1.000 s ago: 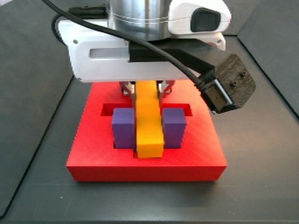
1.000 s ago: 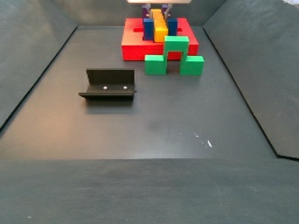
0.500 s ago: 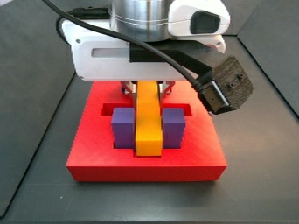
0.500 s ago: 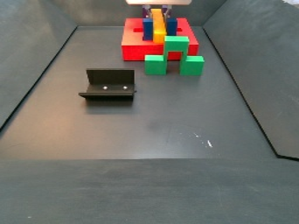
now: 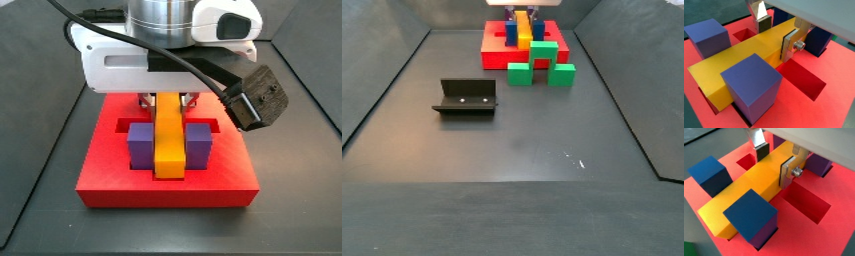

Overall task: Pick up the yellow object. Move up. Move to above the board. Insert the yellow object.
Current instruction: Insert the yellow object.

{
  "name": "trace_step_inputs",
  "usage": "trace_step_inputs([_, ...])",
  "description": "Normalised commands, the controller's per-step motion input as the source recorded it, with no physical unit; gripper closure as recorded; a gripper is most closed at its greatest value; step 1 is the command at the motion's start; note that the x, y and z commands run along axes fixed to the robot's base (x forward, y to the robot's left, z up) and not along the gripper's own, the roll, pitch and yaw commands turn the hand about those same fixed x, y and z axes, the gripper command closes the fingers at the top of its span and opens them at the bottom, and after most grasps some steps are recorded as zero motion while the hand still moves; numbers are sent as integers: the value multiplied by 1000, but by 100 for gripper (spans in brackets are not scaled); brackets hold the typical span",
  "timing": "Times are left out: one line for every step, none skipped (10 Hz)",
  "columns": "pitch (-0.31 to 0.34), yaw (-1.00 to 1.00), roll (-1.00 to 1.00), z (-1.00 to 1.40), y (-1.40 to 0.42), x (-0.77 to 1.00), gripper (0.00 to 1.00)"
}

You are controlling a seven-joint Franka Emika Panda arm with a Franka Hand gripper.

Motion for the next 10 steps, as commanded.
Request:
trace_step_inputs([0,106,177,-71,-60,0,100])
trace_step_inputs([0,46,137,-103,-40,0,100])
trace_step_inputs([0,0,120,-146,-34,0,100])
trace_step_inputs([-7,0,99,-200,-37,0,100])
trace_step_inputs([-31,0,94,-286,-37,0,100])
trace_step_inputs([-83,0,109,-531,-69,0,100])
trace_step_inputs([-11,0,57,-306,-23,0,100])
trace_step_inputs([0,0,11,0,0,0,100])
trace_step_inputs([0,0,7,0,0,0,100])
trace_step_inputs([0,0,0,0,0,0,100])
